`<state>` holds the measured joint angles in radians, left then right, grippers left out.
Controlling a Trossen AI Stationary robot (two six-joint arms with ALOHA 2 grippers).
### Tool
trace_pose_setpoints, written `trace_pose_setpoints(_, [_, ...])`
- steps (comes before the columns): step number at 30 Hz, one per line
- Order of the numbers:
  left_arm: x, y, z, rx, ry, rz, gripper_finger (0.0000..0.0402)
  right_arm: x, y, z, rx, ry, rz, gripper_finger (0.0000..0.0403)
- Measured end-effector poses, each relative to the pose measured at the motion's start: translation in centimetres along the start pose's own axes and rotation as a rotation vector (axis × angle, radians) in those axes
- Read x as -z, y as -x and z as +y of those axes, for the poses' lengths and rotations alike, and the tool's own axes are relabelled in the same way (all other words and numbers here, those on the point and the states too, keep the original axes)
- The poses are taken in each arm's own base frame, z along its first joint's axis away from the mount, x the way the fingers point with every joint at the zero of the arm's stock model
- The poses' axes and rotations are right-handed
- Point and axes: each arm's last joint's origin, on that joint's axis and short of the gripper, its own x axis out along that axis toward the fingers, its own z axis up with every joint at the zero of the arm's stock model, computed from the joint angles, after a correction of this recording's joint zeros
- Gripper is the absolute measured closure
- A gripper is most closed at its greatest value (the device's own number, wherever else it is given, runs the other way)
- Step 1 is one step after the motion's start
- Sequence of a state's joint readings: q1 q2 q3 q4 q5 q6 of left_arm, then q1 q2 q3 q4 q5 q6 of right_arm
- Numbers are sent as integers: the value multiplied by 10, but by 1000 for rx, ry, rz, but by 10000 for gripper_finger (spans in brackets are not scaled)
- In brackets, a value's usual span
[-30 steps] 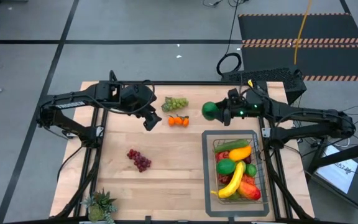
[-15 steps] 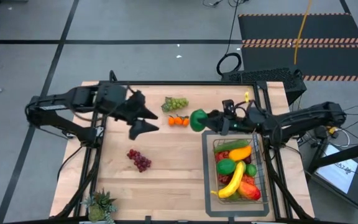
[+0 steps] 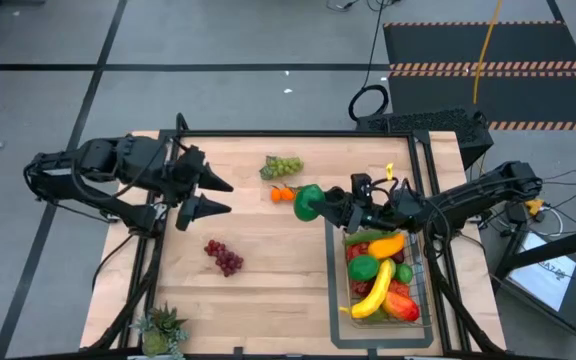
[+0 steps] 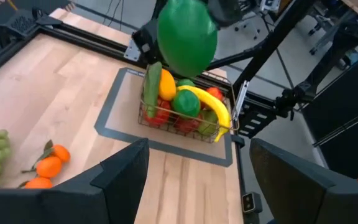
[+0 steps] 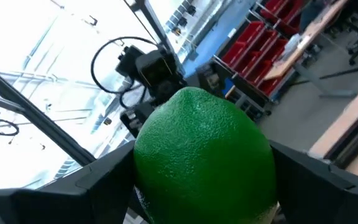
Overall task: Build produce basket
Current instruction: Put the green lime into the wire basket
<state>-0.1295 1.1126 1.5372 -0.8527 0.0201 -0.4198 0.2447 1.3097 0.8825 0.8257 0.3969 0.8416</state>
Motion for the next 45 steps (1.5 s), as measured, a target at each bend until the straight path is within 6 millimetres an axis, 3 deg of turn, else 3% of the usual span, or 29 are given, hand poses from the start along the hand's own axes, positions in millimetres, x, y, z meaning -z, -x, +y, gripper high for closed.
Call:
trace_pose_setpoints(13, [1, -3, 1, -27, 9, 8, 126, -13, 0, 14, -31, 122, -19, 87])
trace_pose_setpoints(18, [1, -3, 2, -46, 20, 0, 126, -17, 5, 17, -34, 265, 15, 87])
trace_pose_setpoints(27, [-2, -2, 8, -176, 55, -62, 126, -31, 13, 23, -26, 899, 0, 87])
trace_pose_setpoints(31, [-4, -2, 12, -225, 109, -91, 126, -45, 15, 25, -12, 1078, -60, 87])
trace_pose_setpoints(45, [-5, -1, 16, -312, 213, -153, 126, -64, 24, 35, -49, 1090, -153, 87])
